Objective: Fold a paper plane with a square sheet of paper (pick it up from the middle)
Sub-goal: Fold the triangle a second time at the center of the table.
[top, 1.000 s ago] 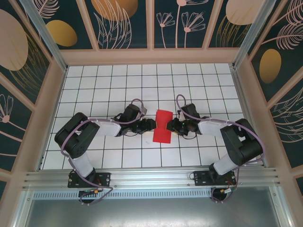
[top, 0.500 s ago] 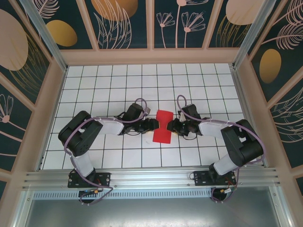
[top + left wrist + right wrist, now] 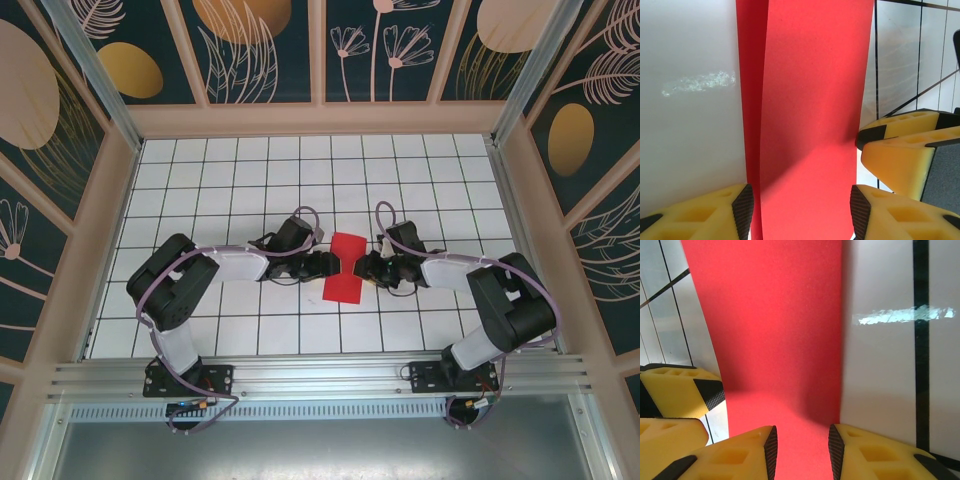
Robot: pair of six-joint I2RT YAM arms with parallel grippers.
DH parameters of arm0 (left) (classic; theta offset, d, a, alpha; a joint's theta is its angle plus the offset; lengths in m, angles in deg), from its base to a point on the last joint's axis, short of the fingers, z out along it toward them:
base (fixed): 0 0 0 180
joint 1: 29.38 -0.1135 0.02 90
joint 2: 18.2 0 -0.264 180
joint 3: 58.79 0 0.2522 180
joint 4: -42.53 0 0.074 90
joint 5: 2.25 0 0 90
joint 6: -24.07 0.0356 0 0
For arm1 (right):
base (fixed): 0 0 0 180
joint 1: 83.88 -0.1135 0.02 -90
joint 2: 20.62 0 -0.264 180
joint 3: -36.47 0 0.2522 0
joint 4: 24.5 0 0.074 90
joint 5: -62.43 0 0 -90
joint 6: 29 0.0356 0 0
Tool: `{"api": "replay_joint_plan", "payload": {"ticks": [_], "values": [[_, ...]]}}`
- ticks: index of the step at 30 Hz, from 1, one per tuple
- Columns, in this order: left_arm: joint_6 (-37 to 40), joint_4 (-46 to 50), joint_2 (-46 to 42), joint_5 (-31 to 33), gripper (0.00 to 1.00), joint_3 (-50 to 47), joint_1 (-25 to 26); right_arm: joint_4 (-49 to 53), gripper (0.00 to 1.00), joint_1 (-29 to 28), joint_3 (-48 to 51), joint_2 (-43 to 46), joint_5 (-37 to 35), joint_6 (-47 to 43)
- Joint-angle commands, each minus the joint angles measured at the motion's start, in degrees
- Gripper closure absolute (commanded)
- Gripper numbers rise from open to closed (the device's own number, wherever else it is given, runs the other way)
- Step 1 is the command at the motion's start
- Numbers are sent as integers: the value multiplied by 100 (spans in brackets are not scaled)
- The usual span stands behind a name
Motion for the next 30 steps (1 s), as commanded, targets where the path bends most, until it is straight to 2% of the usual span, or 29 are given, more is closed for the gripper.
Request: {"api": "replay_joint_plan", "payload": {"ticks": [1,18,30], "values": [[142,327,127,5,46,130,69,89,63,47,133,87,61,-78],[-138,-216,-216,-228,49,-33,72,86,63,64,116,67,106,-115],[-210,-386,-175,-154,49,-1,63,102,63,72,80,75,150,-176]]}}
